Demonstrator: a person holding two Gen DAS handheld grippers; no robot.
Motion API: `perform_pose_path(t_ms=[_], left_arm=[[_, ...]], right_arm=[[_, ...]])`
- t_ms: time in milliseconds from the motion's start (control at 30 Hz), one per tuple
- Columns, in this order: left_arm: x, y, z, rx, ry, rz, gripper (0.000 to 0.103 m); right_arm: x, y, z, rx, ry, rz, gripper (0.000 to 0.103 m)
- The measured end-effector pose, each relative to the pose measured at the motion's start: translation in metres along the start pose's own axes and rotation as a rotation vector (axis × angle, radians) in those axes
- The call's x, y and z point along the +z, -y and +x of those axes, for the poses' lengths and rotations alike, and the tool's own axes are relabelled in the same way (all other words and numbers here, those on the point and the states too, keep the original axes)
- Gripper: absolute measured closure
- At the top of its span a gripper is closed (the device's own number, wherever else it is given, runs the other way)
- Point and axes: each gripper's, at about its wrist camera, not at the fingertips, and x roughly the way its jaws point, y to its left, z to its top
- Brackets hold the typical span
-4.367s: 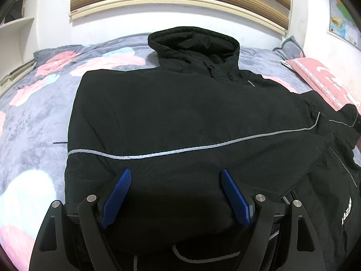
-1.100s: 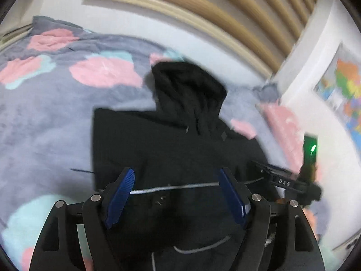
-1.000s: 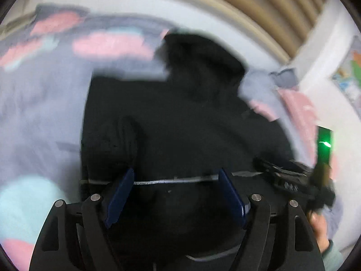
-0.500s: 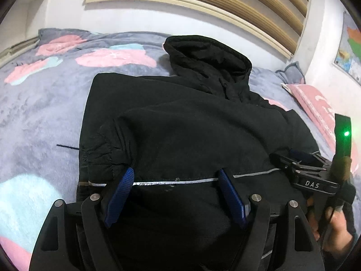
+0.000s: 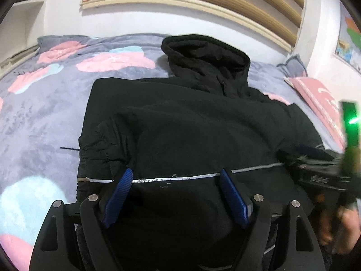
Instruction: Fold large clothes
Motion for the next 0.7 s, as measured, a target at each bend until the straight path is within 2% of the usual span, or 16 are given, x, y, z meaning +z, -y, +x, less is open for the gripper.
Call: perform_pose_path(t_ms=[67,100,167,200,267,300,333,367,433,500,567,700], left_arm=[[0.009,0.004,0.0,0.003,-0.066,0.036,0.022],[0.013,0.005,-0.003,-0.018,-0.089,0.041,0.022],[0.023,0.001,-0.016,-0.103,-0.121,0.011,0.022],[0.029,-0.005,-0.025,-0.137,-0.121,-0.028,0.022],[0.035,-0.016,-0.029,-0.123,-0.126,-0.089,0.022],[0.035,-0.024,-0.019,-0.106,-0.172,-0.122,0.022],[0.032,-0.032,0.002,-0.116,-0.265,-0.147,0.022],[0.028,-0.035,0.014,-0.119,-0.323,-0.153,0.023],[0.035,-0.024,0.011,-0.084,-0.348,-0.086,0.023],[0.043,-0.019,-0.002,-0.106,-0.365,-0.081,0.022],[0.054,-0.024,-0.02,-0.149,-0.376,-0.13,0.022],[0.097,-0.043,-0.053,-0.22,-0.347,-0.286,0.022]], right_arm=[[-0.002,-0.006,-0.031,0.057,0.016,0.021,0.015],[-0.004,-0.011,-0.043,0.056,0.023,0.01,0.015],[-0.009,-0.02,-0.059,0.029,0.014,-0.009,0.008],[-0.015,-0.021,-0.058,0.027,-0.016,0.009,0.008],[-0.023,-0.02,-0.041,0.041,-0.1,0.027,0.009],[-0.027,-0.017,-0.027,0.045,-0.154,0.05,0.009],[-0.029,-0.013,-0.022,0.063,-0.161,0.072,0.008],[-0.027,-0.012,-0.02,0.066,-0.168,0.078,0.008],[-0.016,-0.017,-0.019,0.049,-0.236,0.047,0.008],[-0.001,-0.012,-0.028,0.09,-0.31,0.06,0.009],[0.012,0.003,-0.047,0.13,-0.314,0.099,0.011],[0.046,0.039,-0.092,0.114,-0.26,0.168,0.009]])
